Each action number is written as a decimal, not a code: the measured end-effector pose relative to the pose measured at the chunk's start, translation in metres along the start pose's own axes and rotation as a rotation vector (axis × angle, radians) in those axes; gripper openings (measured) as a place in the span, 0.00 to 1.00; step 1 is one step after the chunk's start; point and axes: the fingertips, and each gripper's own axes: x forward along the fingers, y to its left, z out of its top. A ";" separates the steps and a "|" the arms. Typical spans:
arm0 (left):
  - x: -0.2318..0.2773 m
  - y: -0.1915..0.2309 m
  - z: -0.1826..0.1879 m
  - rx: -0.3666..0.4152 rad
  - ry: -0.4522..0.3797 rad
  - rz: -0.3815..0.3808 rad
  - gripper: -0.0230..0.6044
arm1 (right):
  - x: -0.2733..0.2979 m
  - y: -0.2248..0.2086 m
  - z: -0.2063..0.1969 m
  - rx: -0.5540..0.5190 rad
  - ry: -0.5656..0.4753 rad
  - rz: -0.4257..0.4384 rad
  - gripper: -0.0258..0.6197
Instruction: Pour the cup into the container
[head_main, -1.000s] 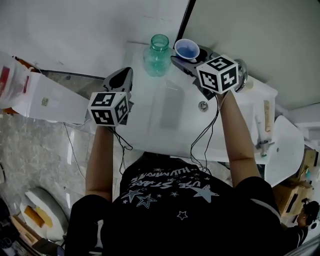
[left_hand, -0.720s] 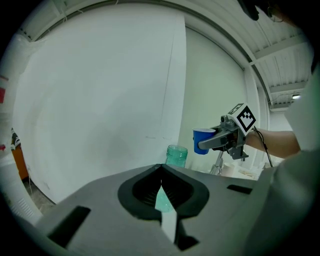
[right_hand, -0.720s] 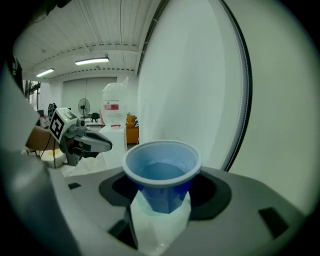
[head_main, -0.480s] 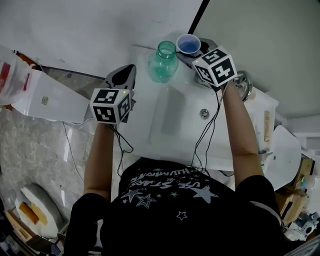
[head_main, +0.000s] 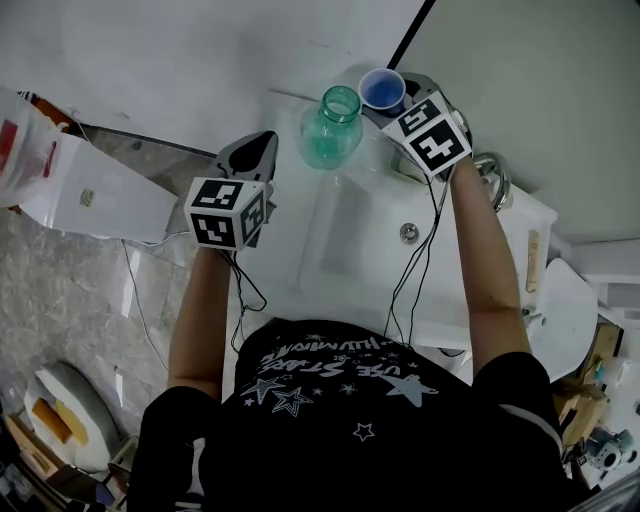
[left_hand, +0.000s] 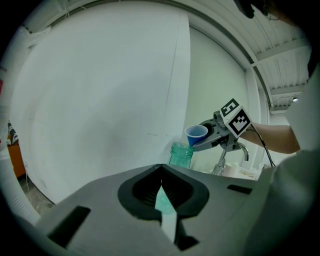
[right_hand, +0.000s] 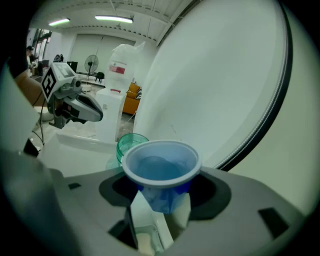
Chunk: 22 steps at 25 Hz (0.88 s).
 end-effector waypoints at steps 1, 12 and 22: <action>0.000 0.000 0.000 -0.002 0.000 0.000 0.05 | 0.000 0.000 0.000 -0.016 0.012 -0.005 0.47; 0.008 0.005 -0.001 -0.011 -0.002 -0.004 0.05 | 0.005 -0.009 0.008 -0.223 0.078 -0.072 0.47; 0.011 0.003 -0.003 -0.027 -0.007 -0.010 0.05 | 0.009 -0.012 0.008 -0.349 0.117 -0.133 0.47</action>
